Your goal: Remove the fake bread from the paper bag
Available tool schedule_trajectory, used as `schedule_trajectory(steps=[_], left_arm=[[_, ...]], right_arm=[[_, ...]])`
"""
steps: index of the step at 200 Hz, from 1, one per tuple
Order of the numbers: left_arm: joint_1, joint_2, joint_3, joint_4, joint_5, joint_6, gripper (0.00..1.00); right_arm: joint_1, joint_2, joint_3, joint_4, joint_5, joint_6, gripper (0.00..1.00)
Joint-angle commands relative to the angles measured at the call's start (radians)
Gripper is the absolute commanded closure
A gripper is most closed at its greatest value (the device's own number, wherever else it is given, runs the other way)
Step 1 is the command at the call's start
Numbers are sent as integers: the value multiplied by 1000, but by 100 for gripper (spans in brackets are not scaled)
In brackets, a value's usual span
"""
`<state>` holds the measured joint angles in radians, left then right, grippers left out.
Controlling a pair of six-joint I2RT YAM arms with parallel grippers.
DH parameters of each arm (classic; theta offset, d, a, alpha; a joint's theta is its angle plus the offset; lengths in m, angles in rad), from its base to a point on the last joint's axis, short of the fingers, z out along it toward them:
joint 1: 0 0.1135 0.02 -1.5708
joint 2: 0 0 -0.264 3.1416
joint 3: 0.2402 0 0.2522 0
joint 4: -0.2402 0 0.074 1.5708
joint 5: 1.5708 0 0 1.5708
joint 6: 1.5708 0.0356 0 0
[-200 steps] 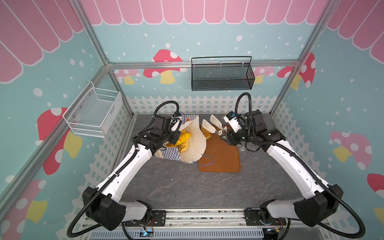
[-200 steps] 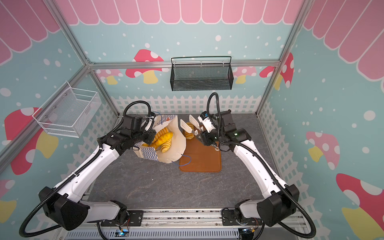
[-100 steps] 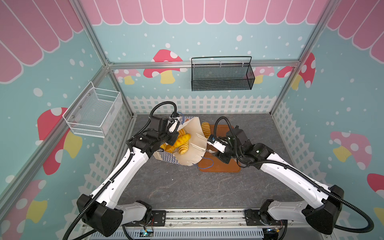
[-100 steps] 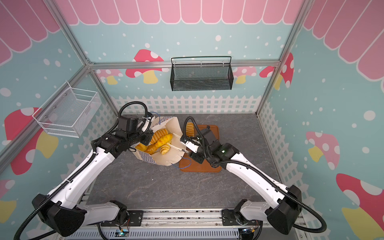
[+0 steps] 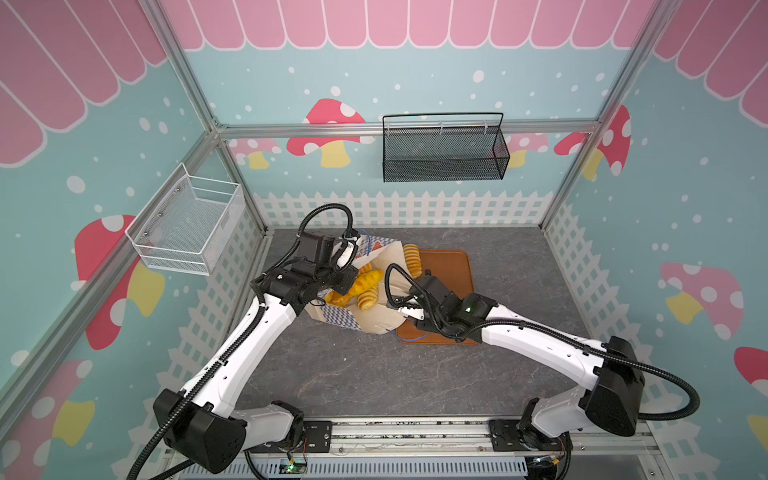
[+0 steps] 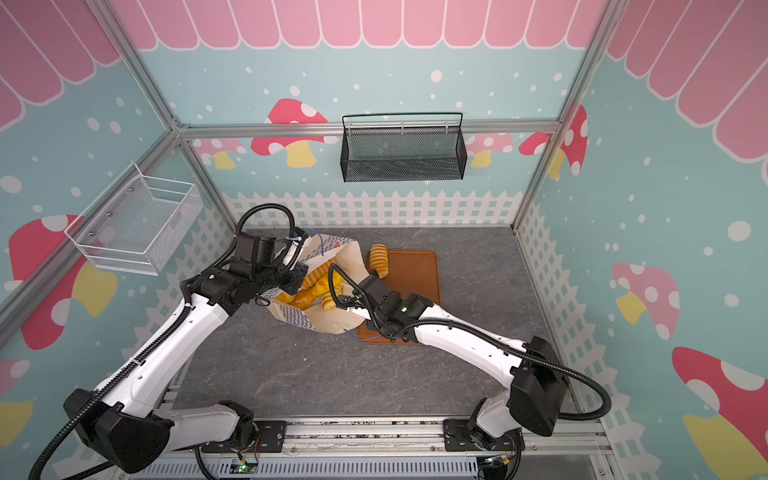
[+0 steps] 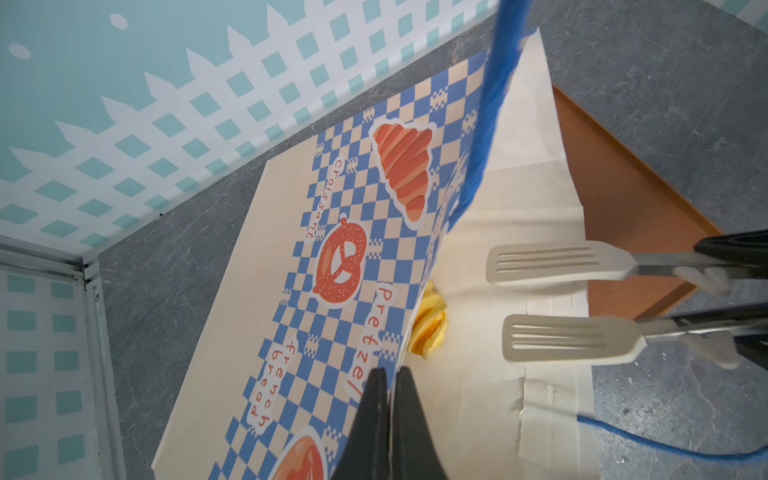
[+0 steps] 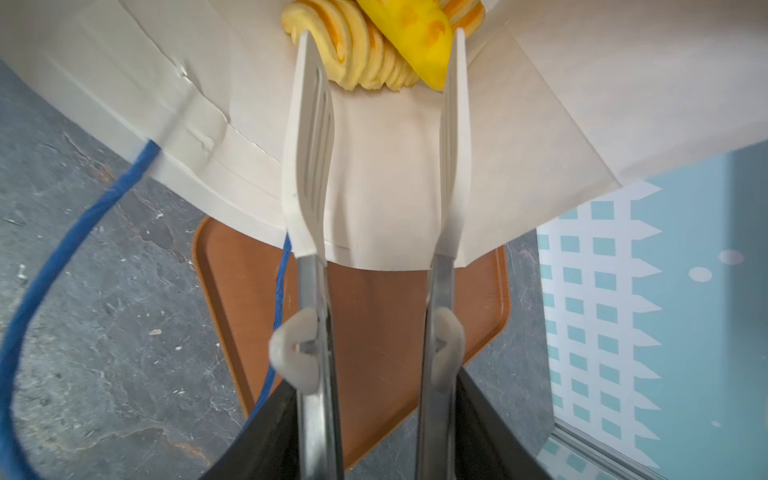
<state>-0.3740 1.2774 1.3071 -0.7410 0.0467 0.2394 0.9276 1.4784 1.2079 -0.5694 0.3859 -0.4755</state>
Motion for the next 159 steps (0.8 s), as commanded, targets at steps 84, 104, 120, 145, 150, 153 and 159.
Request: schedule_trajectory(steps=[84, 104, 120, 145, 150, 153, 159], left_arm=[[33, -6, -2, -41, 135, -2, 100], [37, -3, 1, -43, 152, -1, 100], [38, 2, 0, -44, 164, -1, 100], [40, 9, 3, -46, 186, -5, 100], [41, 11, 6, -47, 190, -7, 100], [41, 14, 7, -49, 193, -7, 100], [41, 16, 10, -50, 198, -9, 100]], right_arm=[[14, 166, 89, 143, 238, -180, 46], [14, 193, 105, 157, 241, -196, 46], [16, 211, 118, 175, 255, -213, 46], [16, 240, 138, 206, 275, -249, 46], [16, 246, 140, 213, 278, -257, 46], [16, 250, 141, 215, 281, -260, 46], [17, 257, 144, 221, 284, -266, 46]])
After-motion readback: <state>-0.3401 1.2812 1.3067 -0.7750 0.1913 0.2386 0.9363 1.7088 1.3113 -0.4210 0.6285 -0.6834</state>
